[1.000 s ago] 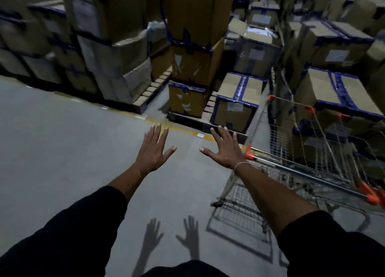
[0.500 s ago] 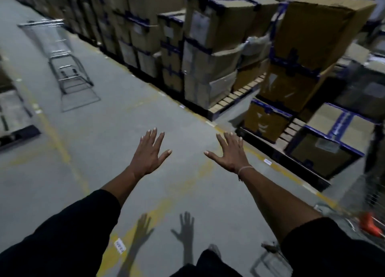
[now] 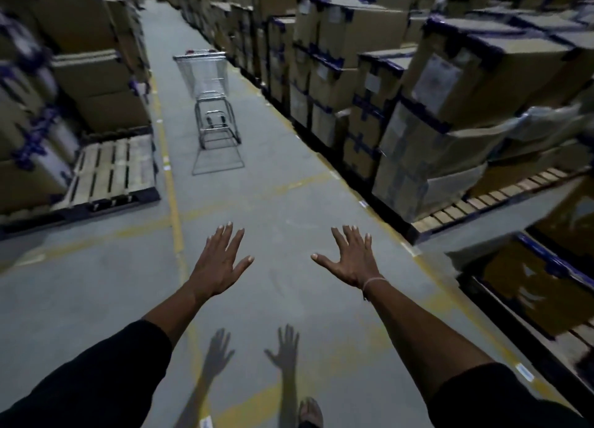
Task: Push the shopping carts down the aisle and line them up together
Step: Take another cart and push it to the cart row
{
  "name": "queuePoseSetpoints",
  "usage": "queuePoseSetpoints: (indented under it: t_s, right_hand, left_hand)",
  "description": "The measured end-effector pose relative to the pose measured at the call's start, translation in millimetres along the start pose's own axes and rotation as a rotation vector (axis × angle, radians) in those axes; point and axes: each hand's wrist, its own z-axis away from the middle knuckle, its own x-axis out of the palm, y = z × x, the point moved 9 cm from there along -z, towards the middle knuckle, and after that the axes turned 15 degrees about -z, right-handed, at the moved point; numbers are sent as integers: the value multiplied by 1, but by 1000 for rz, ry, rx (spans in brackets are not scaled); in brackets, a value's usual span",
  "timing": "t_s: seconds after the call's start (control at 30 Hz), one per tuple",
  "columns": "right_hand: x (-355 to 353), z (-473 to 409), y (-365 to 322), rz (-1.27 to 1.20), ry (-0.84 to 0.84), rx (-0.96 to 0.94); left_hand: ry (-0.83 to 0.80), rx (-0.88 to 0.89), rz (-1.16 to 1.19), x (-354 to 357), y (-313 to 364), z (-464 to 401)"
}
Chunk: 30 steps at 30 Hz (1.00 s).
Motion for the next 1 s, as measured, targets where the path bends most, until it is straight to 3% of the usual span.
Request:
queuePoseSetpoints:
  t_s: [0.27, 0.57, 0.8, 1.0]
  right_hand:
    - [-1, -182, -44, 47, -97, -116]
    - [44, -361, -106, 90, -184, -206]
    - [100, -517, -147, 94, -212, -189]
    - [112, -651, -196, 51, -160, -146]
  left_hand:
    - [31, -162, 30, -19, -71, -110]
    - [4, -276, 26, 9, -177, -219]
    - [-32, -290, 26, 39, -290, -347]
    - [-72, -194, -48, 25, -388, -475]
